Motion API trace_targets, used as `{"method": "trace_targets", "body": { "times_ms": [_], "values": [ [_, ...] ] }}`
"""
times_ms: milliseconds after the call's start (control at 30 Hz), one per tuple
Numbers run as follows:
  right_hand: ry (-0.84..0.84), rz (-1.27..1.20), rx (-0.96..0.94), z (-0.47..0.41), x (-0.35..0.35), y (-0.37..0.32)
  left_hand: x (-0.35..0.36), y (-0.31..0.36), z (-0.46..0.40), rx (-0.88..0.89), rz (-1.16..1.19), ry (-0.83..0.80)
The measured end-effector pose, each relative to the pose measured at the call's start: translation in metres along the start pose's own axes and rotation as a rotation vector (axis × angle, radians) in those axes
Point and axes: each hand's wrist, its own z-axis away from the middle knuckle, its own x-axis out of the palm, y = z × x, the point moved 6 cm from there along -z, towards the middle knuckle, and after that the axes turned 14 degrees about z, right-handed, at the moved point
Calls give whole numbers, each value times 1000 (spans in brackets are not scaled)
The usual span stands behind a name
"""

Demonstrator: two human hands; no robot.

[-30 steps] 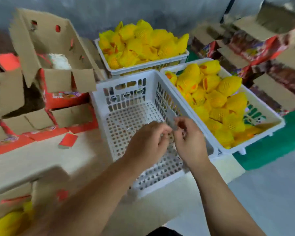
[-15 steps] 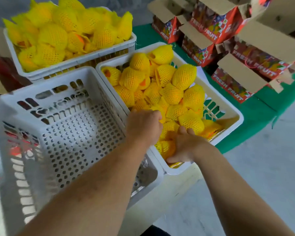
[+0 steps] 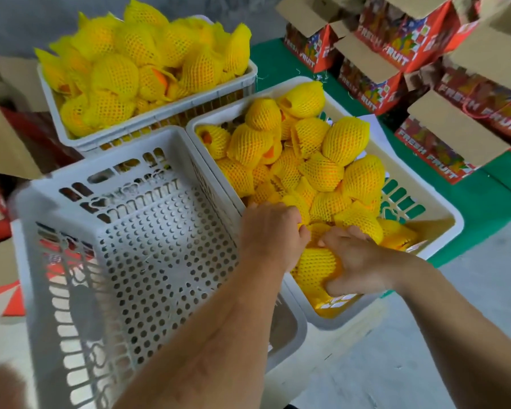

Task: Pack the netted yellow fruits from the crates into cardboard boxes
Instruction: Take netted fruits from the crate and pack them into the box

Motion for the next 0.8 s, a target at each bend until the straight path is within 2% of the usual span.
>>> {"method": "trace_targets", "body": {
  "times_ms": [133, 233, 300, 400, 567, 800],
  "values": [
    [318, -673, 60, 7, -22, 11, -2, 0, 0, -26, 12, 45],
    [524, -844, 163, 6, -34, 22, -7, 2, 1, -22, 170, 72],
    [587, -897, 195, 4, -34, 29, -8, 2, 2, -9, 214, 69],
    [588, -856, 157, 2, -31, 30, -3, 2, 2, 9, 142, 18],
    [568, -773, -66, -1, -31, 15, 2, 4, 0, 66, -5, -38],
    [326, -759, -7, -14, -16, 14, 11, 2, -3, 94, -12, -116]
  ]
}}
